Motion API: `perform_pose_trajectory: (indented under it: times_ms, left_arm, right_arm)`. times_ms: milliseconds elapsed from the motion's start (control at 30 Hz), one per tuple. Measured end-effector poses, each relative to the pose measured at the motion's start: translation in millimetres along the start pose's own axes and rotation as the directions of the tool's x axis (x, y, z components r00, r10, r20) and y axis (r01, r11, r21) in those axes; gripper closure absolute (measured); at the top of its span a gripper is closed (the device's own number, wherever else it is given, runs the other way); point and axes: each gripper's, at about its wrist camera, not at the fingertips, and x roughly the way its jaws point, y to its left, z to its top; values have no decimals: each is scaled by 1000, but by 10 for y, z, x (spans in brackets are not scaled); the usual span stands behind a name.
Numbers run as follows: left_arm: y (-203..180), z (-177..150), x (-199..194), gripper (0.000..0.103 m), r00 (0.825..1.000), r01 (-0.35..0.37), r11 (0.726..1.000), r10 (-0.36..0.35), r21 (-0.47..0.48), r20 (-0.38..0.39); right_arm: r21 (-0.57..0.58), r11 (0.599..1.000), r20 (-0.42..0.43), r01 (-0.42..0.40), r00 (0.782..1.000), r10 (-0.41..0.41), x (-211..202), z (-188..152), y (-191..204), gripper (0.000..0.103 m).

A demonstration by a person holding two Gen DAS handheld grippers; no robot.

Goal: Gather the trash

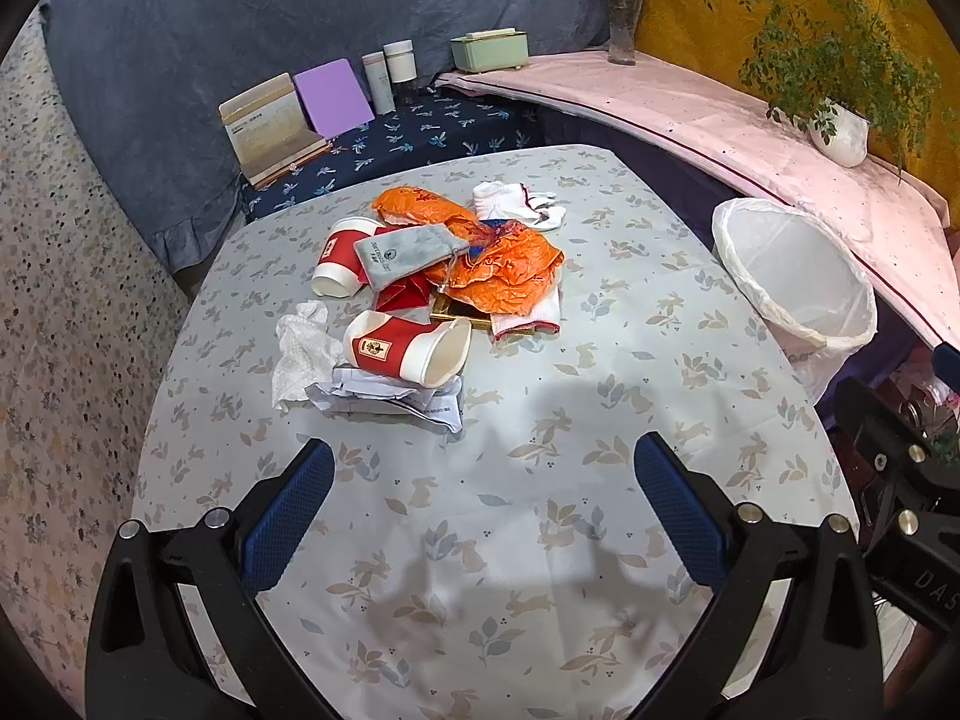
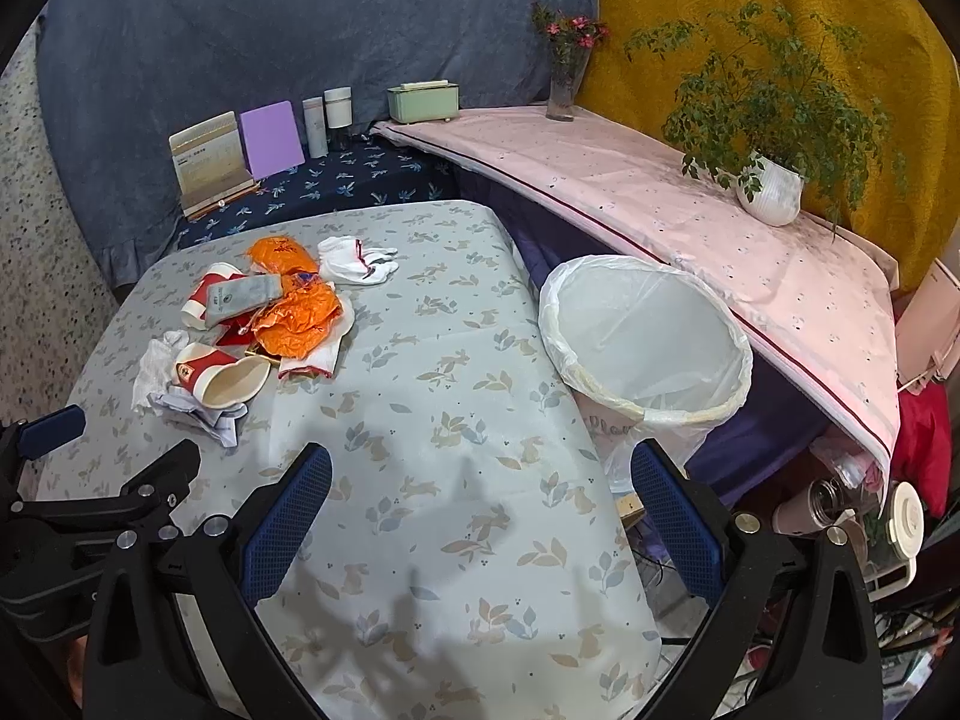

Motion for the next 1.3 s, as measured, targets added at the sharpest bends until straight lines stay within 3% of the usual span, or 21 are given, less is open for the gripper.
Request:
perform_pose_trajectory:
  times_ms: [1300]
  left_arm:
    - [-66, -8, -113, 7, 1000, 12, 1000, -12, 0, 8]
  right_arm:
    - [-2, 1000, 73, 17, 997, -16, -172, 19, -49, 7]
